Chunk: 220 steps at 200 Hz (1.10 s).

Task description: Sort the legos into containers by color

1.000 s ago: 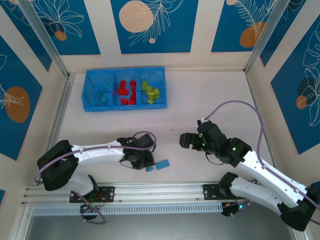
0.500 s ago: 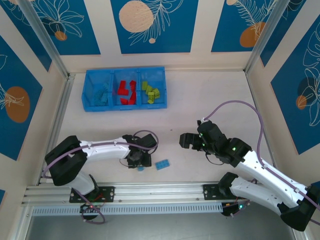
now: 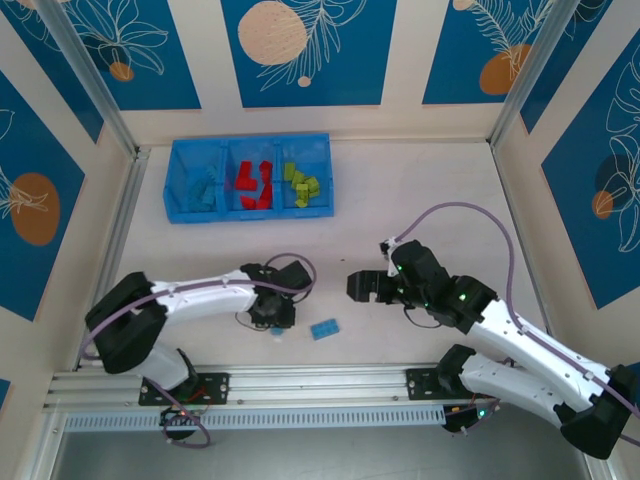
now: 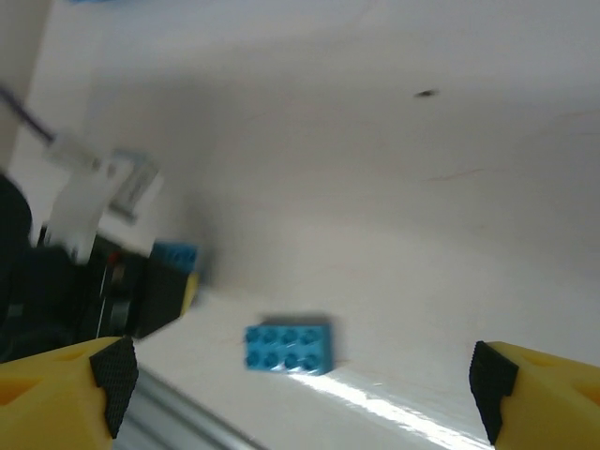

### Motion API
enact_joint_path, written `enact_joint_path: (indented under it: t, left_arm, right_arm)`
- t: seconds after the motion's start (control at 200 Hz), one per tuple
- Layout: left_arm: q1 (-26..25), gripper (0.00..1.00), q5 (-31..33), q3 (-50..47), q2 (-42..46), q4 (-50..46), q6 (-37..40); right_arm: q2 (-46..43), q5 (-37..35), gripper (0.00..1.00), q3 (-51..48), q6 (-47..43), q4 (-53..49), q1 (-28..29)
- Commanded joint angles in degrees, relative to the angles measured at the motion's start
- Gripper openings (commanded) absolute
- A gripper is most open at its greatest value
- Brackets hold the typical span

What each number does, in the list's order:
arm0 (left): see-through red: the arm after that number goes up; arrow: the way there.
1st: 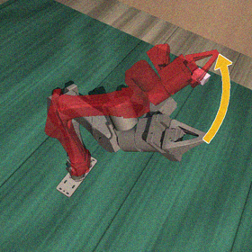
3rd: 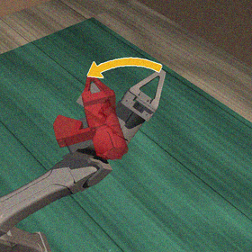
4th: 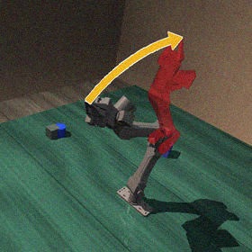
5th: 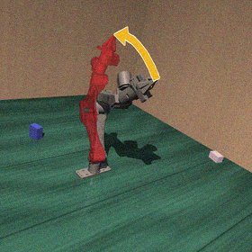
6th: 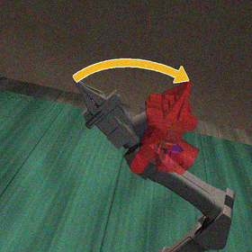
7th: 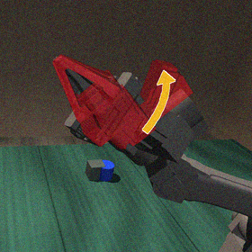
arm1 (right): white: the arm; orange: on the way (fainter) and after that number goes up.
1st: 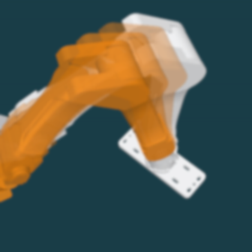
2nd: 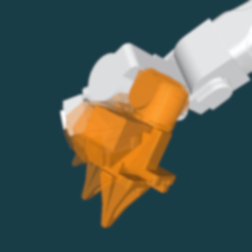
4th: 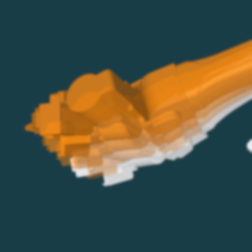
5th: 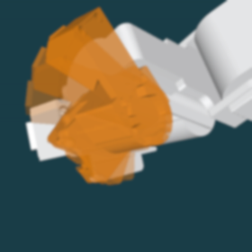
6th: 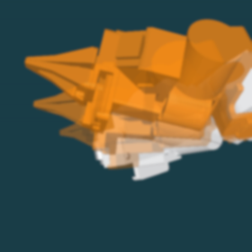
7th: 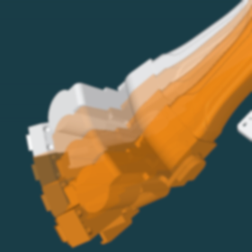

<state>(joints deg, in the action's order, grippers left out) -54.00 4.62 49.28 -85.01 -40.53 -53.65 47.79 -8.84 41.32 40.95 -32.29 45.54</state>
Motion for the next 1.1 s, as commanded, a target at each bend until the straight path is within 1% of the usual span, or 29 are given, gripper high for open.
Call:
enact_joint_path:
  t: [0.0,0.055,0.16,0.32,0.385,0.435,0.49,0.555,0.685,0.765,0.835,0.915,0.96,1.02,1.095]
  left_arm:
    - [4.78,0.19,4.96,2.44,7.62,1.4,6.9]
    - [8.07,0.18,7.04,3.73,10.33,1.27,9.65]
    - [16.01,0.17,10.55,7.03,13.86,2.29,14.78]
    - [29.88,0.15,15.19,10.72,16.53,9.68,20.72]
    - [35.92,0.15,17.5,13.13,14.91,12.59,22.59]
    - [40.73,0.15,17.76,15.49,12.04,14.32,22.76]
    - [45.59,0.15,15.63,19.05,7.36,15.5,22.53]
    - [49.83,0.15,12.38,24.98,0.1,15.18,22.58]
    - [54.07,0.15,6.7,38.72,-14.61,12.12,23.32]
    - [55.78,0.21,2.81,47.11,-22.37,9.71,23.59]
    - [56.74,0.33,0.64,53.36,-27.73,7.62,23.59]
    - [57.24,0.5,0.09,58.4,-31.31,6.32,23.91]
    - [57.29,0.56,-0.27,60.31,-32.31,5.87,24.19]
    - [57.29,0.58,-0.73,61.95,-32.39,4.89,24.05]
    - [57.24,0.57,-2.64,60.86,-30.28,4.74,23.25]
  right_arm:
    - [1.82,14.39,0.94,-2.38,-4.6,10.88,2.77]
    - [3.12,14.05,0.94,-2.23,-5.2,12.04,4.44]
    - [6.01,9.99,0.94,-0.31,-5.62,10.56,6.82]
    - [8.96,6.13,0.95,1.29,-4.93,9.46,7.98]
    - [9.95,4.52,0.95,2.21,-4.82,8.53,7.94]
    - [10.79,3.5,0.95,3.06,-4.78,7.81,7.87]
    - [11.69,2.72,0.95,4.0,-4.9,7.09,7.8]
    - [12.67,2.51,0.95,5.44,-5.19,6.33,7.66]
    - [13.8,2.3,0.95,7.93,-5.7,4.31,7.61]
    - [13.93,1.96,0.95,8.53,-5.61,3.41,7.44]
    - [13.99,1.62,0.95,8.77,-5.23,2.66,7.28]
    - [14.01,1.48,0.95,8.99,-4.75,2.19,7.13]
    - [14.0,1.46,0.95,8.96,-4.5,2.19,7.03]
    - [14.08,1.46,0.95,8.95,-4.15,2.55,7.09]
    - [14.26,1.38,0.95,8.96,-3.75,3.02,7.05]
